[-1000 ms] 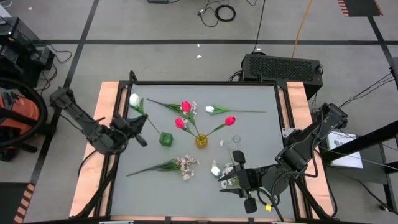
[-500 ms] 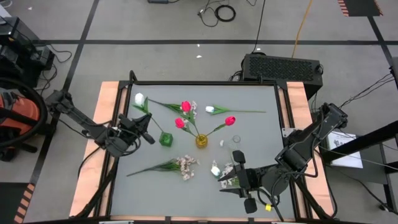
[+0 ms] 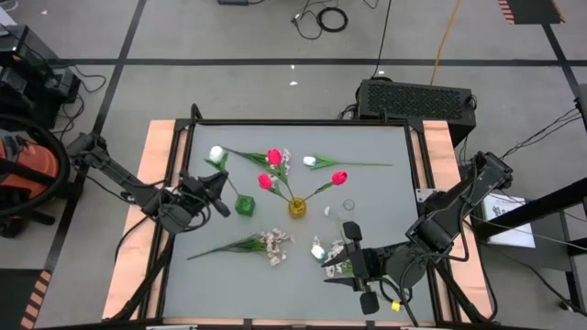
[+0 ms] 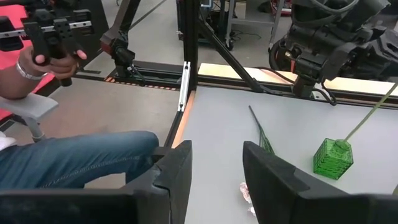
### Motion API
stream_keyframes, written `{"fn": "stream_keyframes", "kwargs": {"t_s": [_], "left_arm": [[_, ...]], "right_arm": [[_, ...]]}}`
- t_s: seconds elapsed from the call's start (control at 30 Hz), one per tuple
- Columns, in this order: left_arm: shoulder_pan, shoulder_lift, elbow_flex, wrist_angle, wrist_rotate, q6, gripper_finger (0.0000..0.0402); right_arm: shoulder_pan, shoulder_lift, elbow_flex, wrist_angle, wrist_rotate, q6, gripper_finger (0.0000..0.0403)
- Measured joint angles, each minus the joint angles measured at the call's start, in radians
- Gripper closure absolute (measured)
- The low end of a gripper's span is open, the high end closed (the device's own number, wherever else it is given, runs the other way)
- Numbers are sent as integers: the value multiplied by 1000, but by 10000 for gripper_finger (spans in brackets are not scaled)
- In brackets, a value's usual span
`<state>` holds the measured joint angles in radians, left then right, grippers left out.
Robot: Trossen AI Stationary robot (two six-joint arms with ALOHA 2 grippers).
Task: Sort flowers into vase by color
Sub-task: Put the bottom left white flower into the green flower vase, then put the bottom white flower into the green flower vase
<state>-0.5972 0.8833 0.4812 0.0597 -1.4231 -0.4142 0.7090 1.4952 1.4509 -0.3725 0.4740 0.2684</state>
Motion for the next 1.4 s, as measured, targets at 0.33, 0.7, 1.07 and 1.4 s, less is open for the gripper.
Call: {"fn": "stream_keyframes", "kwargs": {"t_s": [0.33,0.7,1.07,1.4], "left_arm": [[-1,0,0,-1,114,0,270],[-2,-121,1,-258,355,-128,220],[-54,-325,18,-392,790,-209,219],[-113,-392,41,-478,839,-264,219]], "right_arm": [[0,0,1,-1,0,5,268],[12,0,1,-8,-4,38,268],[26,-2,1,-52,-4,80,268],[46,-2,1,-133,-3,164,268]]}}
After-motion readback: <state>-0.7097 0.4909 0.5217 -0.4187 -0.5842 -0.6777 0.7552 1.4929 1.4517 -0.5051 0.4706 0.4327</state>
